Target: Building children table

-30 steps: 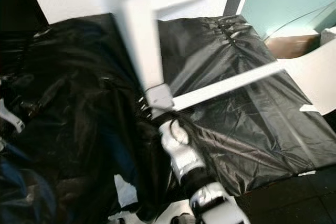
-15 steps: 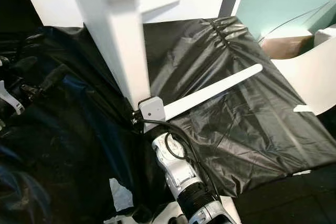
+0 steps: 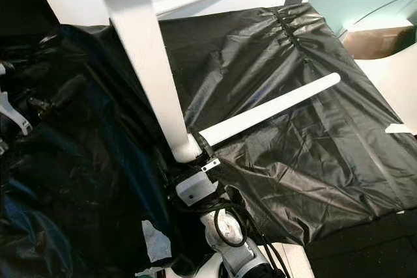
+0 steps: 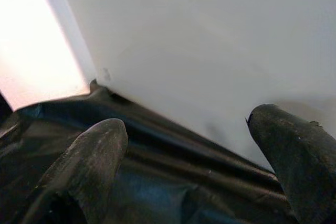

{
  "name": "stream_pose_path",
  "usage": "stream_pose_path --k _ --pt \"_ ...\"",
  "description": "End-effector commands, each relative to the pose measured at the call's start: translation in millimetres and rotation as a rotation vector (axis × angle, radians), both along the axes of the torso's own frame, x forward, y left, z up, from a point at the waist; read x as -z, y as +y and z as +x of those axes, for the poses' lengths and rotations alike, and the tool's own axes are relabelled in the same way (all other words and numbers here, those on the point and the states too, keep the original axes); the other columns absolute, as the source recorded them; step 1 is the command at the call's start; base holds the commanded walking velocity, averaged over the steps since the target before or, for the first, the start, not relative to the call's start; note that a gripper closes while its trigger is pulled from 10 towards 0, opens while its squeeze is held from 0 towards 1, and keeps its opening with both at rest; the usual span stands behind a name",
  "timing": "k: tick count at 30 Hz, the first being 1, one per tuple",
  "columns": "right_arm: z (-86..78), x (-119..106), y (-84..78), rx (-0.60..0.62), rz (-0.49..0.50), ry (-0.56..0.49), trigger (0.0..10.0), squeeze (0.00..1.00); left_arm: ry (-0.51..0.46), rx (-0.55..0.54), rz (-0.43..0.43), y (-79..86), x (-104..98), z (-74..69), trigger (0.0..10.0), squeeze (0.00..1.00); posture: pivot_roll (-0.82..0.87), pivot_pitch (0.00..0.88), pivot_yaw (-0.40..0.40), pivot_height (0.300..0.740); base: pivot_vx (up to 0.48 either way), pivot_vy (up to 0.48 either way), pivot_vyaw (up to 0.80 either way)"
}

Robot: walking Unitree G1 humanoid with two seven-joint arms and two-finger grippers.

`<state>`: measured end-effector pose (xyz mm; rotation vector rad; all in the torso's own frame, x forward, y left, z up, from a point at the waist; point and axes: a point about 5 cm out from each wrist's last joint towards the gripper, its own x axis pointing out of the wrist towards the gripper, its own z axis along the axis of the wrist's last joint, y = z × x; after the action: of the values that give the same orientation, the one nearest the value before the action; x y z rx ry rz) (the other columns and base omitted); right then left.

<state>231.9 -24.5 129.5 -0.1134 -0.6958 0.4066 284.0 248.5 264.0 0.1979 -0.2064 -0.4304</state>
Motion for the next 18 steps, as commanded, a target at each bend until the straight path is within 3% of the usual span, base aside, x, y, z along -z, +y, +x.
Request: stream_pose_path --k 1,3,7,10,12,14,15,18 --pt "-8.3 -5.4 12.2 -0.001 0.078 -0.013 10.0 0.0 0.041 0.1 0.039 -3.3 5.3 -0.9 10.0 0.0 0.11 0.181 0.022 0.74 0.0 0.0 0.0" --pt "-15.2 -11.0 2.3 0.059 0.096 -0.139 10.0 0.0 0.039 0.108 0.04 -4.2 5.3 2.1 10.0 0.0 0.1 0.177 0.023 0.74 0.0 0.0 0.0" --pt "-19.5 -13.0 -14.7 0.084 0.103 -0.205 10.0 0.0 0.038 0.112 0.045 -3.9 3.8 2.5 10.0 0.0 0.1 0.176 0.026 0.74 0.0 0.0 0.0" --pt "-15.5 -3.9 -38.3 0.206 0.15 -0.122 10.0 0.0 0.039 0.111 0.049 -2.6 3.6 1.8 10.0 0.0 0.1 0.179 0.026 0.74 0.0 0.0 0.0" --pt "-10.0 4.8 -55.8 0.362 0.233 -0.033 10.0 0.0 0.044 0.11 0.045 -1.8 4.9 1.9 10.0 0.0 0.09 0.182 0.028 0.74 0.0 0.0 0.0" --pt "0.0 8.0 -60.3 0.431 0.26 0.048 10.0 0.0 0.046 0.113 0.043 -3.9 6.9 2.1 10.0 0.0 0.09 0.182 0.028 0.74 0.0 0.0 0.0" --pt "17.3 10.9 -65.8 0.493 0.281 0.156 10.0 0.0 0.05 0.116 0.035 -6.4 9.9 2.0 10.0 0.0 0.08 0.176 0.028 0.74 0.0 0.0 0.0" --pt "42.6 8.7 -64.6 0.385 0.195 0.262 10.0 0.0 0.076 0.103 0.02 -5.1 18.8 -2.5 10.0 0.0 0.08 0.172 0.028 0.74 0.0 0.0 0.0"
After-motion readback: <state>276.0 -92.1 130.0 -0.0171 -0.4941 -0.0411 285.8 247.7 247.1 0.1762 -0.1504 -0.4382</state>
